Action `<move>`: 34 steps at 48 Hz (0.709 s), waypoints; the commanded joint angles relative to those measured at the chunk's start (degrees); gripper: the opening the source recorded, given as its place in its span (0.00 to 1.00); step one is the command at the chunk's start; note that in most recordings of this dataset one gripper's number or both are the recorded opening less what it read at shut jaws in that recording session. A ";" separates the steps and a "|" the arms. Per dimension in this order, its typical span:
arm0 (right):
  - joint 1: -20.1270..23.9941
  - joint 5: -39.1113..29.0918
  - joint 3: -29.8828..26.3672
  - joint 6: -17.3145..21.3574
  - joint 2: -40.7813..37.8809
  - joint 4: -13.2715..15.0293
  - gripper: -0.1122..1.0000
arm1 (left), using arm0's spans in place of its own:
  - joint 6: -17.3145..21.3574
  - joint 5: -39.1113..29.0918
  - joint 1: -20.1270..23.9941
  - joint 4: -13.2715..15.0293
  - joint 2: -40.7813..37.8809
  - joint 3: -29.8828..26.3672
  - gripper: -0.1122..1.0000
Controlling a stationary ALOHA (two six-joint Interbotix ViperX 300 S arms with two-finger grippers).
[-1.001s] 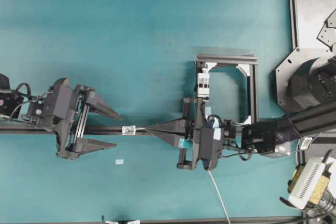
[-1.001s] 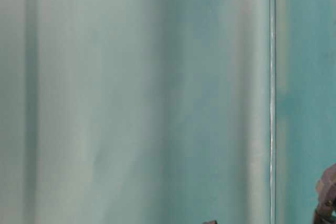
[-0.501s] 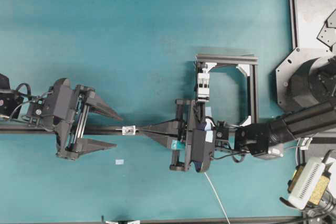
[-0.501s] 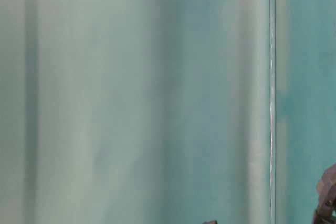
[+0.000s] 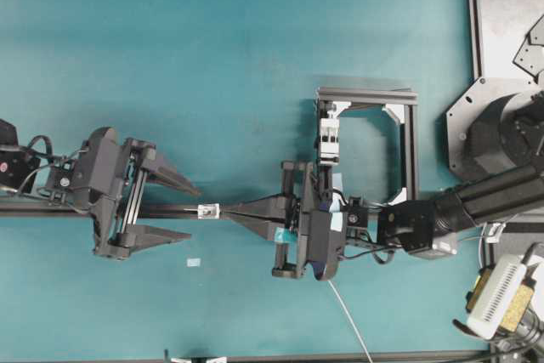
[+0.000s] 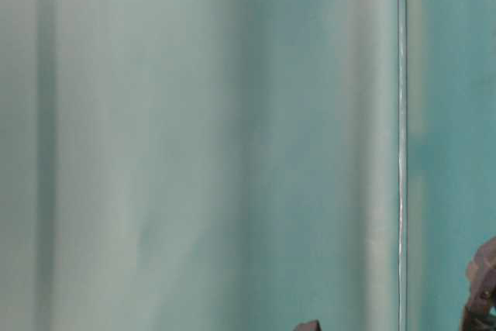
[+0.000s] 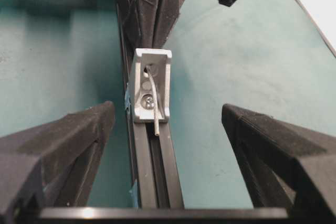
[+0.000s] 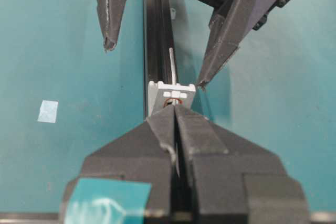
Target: Insert the wire into the hole on the right side and pull it with the left arm.
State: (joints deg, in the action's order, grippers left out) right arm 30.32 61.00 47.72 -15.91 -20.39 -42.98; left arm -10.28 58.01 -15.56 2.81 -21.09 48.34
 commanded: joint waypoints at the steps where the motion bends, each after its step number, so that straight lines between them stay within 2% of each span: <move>1: -0.18 0.26 -0.70 -0.09 0.88 0.26 0.12 | 0.00 -0.09 -0.18 0.09 0.79 -1.05 0.67; 16: -0.18 0.18 -0.70 -0.09 0.79 0.26 0.12 | 0.00 -1.23 0.00 0.26 0.88 -1.67 0.67; 25: -0.26 0.26 -0.79 -0.09 0.79 0.26 0.12 | 0.00 -1.32 0.00 0.18 0.79 -1.67 0.61; 29: -0.18 0.26 -0.70 0.00 0.79 0.26 0.12 | 0.18 -1.32 0.00 0.18 0.88 -1.67 0.54; 34: -0.18 0.18 -0.70 -0.09 0.79 0.26 0.12 | 0.70 -1.32 0.00 -0.09 0.88 -1.67 0.32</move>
State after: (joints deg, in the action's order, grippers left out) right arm 30.23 60.91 47.72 -15.91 -20.39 -42.89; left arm -10.02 56.43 -15.56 2.90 -21.09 47.46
